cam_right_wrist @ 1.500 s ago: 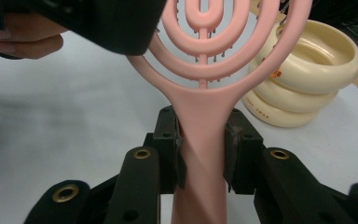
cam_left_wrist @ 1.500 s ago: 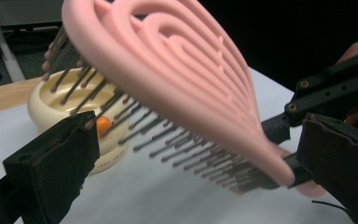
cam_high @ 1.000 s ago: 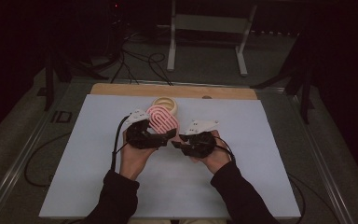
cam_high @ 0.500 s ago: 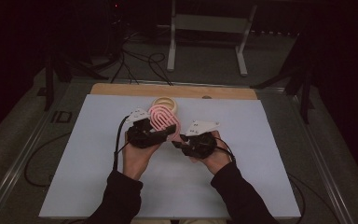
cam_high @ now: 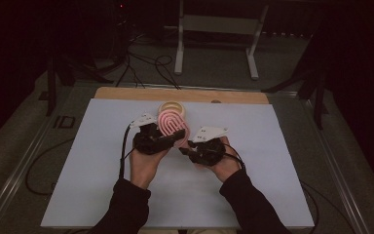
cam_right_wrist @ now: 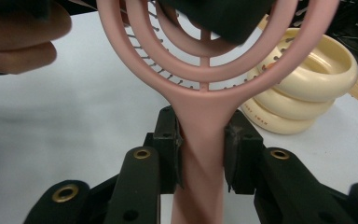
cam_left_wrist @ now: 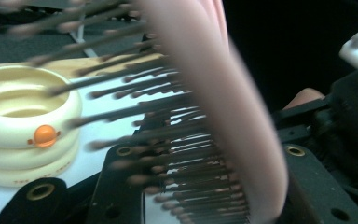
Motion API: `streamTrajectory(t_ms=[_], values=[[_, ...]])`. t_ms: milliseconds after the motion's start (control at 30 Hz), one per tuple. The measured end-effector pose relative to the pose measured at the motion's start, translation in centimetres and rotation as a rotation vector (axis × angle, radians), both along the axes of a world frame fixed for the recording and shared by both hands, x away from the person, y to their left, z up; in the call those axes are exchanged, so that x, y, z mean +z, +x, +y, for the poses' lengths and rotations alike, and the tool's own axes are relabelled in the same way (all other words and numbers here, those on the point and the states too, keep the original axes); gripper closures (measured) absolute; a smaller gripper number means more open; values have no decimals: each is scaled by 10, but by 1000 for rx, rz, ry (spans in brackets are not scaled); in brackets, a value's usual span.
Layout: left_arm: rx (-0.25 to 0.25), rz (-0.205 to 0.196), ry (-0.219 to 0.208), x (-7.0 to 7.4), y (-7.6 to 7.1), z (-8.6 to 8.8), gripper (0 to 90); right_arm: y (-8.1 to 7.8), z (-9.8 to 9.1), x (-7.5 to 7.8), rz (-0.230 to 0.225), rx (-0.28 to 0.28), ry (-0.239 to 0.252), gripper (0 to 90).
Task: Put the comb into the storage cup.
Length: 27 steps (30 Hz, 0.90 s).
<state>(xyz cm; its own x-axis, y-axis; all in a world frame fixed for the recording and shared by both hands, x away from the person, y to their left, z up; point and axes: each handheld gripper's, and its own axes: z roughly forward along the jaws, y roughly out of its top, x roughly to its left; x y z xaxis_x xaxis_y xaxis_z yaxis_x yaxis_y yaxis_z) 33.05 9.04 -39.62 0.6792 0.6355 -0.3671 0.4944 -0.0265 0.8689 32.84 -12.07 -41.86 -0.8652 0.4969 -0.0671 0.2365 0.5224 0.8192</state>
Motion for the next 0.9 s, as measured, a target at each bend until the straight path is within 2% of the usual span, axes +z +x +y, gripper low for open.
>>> streamTrajectory(t_ms=[233,400,500,567,600,900], values=[[-5,-3,-13,4,-1,-3,637,1,-1,0,15,-4,16,692],[-6,4,-33,5,0,-2,639,1,-2,0,10,-1,18,688],[2,-1,-31,6,-1,-1,640,0,-3,0,16,3,29,642],[2,-1,-31,6,-1,-1,640,0,-3,0,17,6,29,642],[11,-4,-31,6,-1,0,641,0,-4,0,25,1,42,578],[37,-6,-37,10,0,7,641,-2,-11,-1,30,-25,73,438]])
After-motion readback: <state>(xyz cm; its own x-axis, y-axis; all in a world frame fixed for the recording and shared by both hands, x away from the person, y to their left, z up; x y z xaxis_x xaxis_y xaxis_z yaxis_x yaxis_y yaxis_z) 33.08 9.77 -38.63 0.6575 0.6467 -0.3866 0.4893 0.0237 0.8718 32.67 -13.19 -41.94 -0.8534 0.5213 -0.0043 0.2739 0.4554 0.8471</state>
